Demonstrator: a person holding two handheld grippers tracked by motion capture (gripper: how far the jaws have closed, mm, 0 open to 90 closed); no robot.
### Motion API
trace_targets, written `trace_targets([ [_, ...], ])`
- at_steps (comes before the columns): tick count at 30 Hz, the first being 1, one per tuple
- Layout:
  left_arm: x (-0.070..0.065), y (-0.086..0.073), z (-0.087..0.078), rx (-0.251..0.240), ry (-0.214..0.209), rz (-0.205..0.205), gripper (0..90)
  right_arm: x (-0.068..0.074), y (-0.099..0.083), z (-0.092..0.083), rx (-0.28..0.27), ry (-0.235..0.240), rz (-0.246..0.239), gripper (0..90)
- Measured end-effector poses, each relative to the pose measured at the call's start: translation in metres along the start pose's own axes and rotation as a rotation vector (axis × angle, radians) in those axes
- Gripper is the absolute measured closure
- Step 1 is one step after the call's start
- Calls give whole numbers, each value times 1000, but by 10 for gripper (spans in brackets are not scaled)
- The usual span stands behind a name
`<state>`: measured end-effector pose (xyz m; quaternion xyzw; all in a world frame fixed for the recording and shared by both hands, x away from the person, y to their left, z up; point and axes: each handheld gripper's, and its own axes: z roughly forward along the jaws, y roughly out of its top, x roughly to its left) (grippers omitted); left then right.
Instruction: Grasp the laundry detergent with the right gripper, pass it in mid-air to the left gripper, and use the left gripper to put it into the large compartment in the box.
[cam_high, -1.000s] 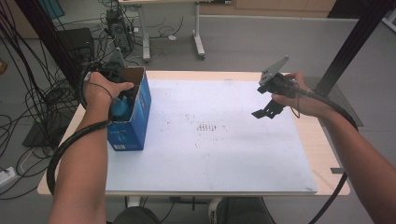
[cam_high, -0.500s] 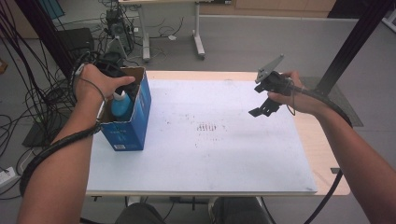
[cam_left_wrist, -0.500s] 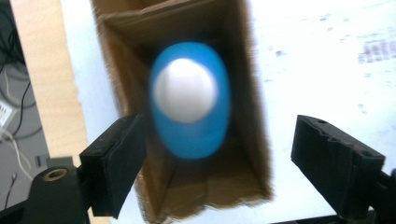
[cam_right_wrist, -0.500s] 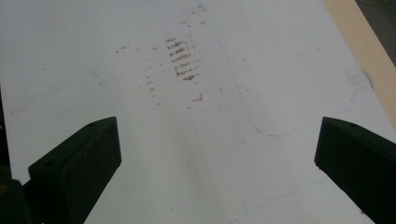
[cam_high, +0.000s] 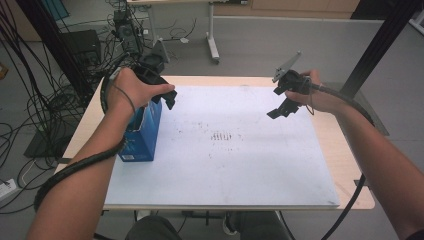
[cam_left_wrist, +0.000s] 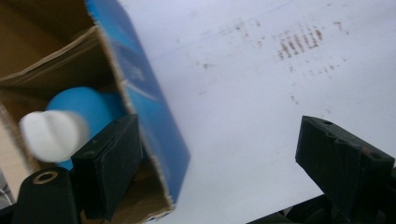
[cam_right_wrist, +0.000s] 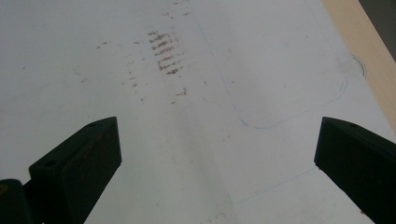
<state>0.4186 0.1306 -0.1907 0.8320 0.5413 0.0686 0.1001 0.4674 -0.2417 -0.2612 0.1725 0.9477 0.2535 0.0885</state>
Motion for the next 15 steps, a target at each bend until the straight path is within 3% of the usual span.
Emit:
trace_targets([
  [3,-13,3,2,-10,-20,22,149,-4,1,-1,4,-4,7,7],
  [15,-46,12,14,-9,-73,95,147,-21,9,-2,31,-18,31,9],
])
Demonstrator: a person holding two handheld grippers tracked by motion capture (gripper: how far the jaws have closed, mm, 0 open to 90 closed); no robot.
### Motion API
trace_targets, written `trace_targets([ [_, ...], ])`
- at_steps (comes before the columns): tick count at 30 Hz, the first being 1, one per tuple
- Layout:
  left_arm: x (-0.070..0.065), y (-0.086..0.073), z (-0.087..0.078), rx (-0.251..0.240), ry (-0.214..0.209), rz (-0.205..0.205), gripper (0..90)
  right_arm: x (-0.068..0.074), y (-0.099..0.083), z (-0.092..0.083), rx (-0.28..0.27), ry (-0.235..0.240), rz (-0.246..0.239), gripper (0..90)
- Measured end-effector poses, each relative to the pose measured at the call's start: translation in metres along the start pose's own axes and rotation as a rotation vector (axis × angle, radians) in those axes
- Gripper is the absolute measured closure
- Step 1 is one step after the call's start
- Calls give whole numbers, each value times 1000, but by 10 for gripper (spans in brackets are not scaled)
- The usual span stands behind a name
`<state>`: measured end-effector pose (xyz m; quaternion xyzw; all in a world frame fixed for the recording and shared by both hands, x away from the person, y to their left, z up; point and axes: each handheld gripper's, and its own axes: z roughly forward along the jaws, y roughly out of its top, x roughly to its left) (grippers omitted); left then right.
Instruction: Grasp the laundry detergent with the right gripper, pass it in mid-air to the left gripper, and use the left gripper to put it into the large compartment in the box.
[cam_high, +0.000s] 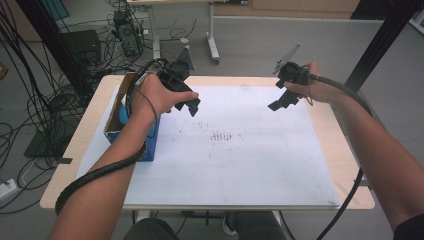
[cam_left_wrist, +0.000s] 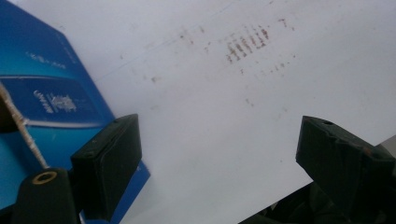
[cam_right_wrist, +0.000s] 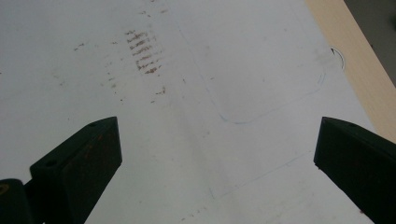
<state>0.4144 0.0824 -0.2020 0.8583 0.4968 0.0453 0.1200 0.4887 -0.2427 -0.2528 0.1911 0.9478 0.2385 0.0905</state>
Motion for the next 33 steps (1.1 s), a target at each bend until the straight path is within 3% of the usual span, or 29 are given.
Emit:
trace_targets([
  [8,-8,7,6,12,-12,33,147,-8,4,-2,8,-3,4,9],
  [33,-10,10,12,9,-37,40,147,-11,1,-2,22,-3,11,9],
])
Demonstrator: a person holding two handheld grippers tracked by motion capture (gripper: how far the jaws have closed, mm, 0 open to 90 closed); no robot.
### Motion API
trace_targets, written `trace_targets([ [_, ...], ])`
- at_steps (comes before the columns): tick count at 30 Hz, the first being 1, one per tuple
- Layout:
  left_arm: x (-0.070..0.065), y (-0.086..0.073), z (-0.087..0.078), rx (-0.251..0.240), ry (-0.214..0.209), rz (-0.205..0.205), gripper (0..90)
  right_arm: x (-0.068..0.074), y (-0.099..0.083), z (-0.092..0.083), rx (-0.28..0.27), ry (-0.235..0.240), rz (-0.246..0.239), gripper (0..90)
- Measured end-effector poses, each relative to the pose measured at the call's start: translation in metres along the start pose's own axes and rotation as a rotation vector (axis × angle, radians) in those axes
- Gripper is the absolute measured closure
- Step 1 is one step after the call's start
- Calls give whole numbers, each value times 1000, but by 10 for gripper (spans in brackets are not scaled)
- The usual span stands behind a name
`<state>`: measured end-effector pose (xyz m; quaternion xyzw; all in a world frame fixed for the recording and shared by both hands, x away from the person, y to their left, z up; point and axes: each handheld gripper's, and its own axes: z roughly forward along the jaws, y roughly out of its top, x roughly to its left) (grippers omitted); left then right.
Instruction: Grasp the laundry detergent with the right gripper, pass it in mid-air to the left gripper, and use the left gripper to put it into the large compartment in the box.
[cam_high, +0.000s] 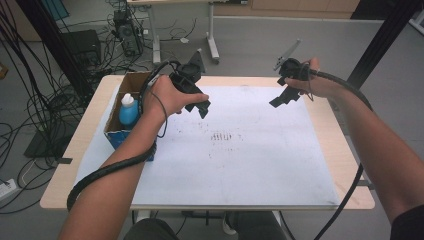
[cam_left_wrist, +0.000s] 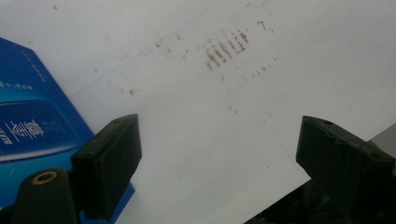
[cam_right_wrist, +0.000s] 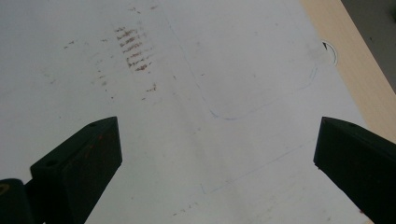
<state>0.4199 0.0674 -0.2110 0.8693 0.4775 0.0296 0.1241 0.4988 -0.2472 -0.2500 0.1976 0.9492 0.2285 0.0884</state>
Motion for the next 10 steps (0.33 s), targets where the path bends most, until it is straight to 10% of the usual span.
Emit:
trace_targets([
  [10,1,-4,-5,-21,-4,9,144,3,3,-1,-8,4,-6,9],
])
